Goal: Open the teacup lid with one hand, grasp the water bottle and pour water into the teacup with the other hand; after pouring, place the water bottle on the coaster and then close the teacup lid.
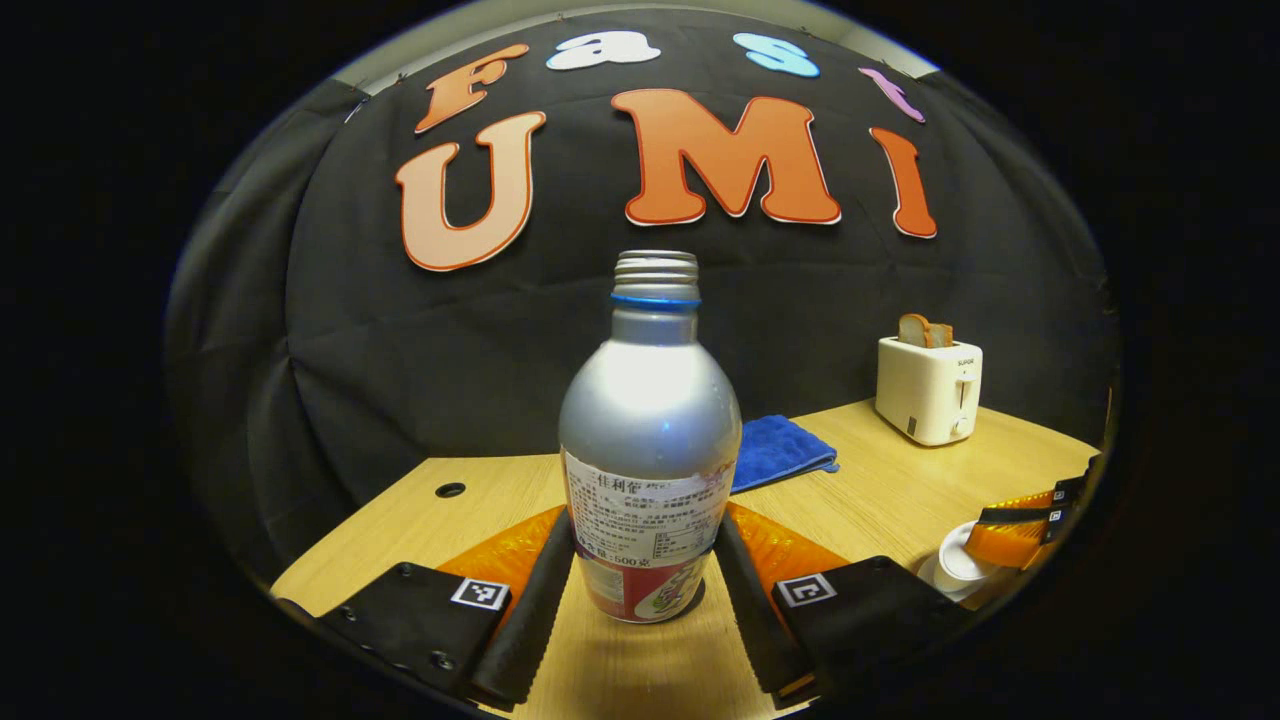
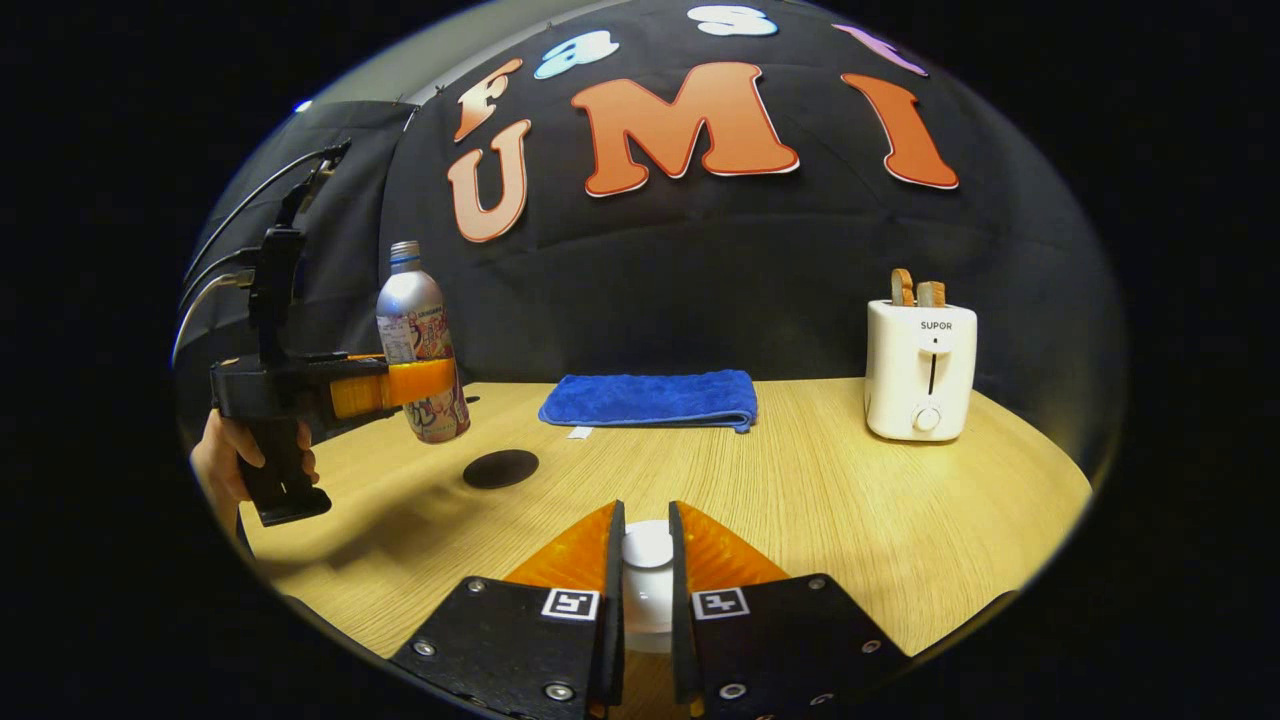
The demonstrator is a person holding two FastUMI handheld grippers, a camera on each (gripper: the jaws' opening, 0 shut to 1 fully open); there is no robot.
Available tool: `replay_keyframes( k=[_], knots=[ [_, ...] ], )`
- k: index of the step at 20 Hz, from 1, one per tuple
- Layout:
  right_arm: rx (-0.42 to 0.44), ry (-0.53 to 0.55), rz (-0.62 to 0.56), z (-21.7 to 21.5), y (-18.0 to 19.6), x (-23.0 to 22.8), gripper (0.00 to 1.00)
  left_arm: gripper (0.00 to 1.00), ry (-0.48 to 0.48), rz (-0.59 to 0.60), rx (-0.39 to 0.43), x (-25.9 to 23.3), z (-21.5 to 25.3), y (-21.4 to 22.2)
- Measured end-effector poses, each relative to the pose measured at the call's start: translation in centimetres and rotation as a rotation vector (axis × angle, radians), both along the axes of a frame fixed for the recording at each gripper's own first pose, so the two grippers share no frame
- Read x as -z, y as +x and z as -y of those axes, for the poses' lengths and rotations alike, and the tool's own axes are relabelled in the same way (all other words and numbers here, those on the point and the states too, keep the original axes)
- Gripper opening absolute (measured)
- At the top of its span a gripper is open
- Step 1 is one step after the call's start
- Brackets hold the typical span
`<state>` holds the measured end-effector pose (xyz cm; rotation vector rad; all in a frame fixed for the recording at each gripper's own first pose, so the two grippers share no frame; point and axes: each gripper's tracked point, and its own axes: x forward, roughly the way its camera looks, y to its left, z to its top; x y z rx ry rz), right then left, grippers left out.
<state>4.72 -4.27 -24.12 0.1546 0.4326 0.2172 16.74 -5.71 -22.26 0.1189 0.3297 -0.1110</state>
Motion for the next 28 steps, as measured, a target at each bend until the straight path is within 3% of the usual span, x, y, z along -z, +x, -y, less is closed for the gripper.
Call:
replay_keyframes(
  k=[5, 6, 9, 15, 21, 22, 28],
  knots=[
    [-0.007, 0.021, 0.014, -0.2, -0.3, -0.7, 0.33, 0.84, -0.141, -0.028, 0.002, 1.2, 0.4, 1.3],
    [-0.008, 0.028, 0.035, -0.2, -0.3, -1.3, 0.36, 0.8, -0.157, -0.036, -0.001, 1.5, 0.3, 1.6],
    [0.001, 0.037, 0.103, 0.4, -0.3, -3.4, 0.53, 0.8, -0.184, -0.068, -0.007, 2.9, -0.1, 2.8],
    [-0.022, 0.029, 0.195, 1.1, -1.1, -6.2, 0.76, 0.82, -0.173, -0.13, -0.033, 7.0, -1.3, 4.1],
    [-0.024, -0.011, 0.198, 2.2, -1.6, -6.5, 0.84, 0.81, -0.151, -0.165, -0.043, 9.3, -1.5, 5.1],
    [-0.022, -0.01, 0.191, 2.3, -1.6, -6.3, 0.8, 0.81, -0.138, -0.17, -0.048, 9.6, -1.7, 5.2],
    [-0.013, -0.003, 0.182, 1.9, -1.6, -6.5, 0.8, 0.97, -0.211, -0.166, -0.018, 9.2, -1.2, 4.2]
  ],
)
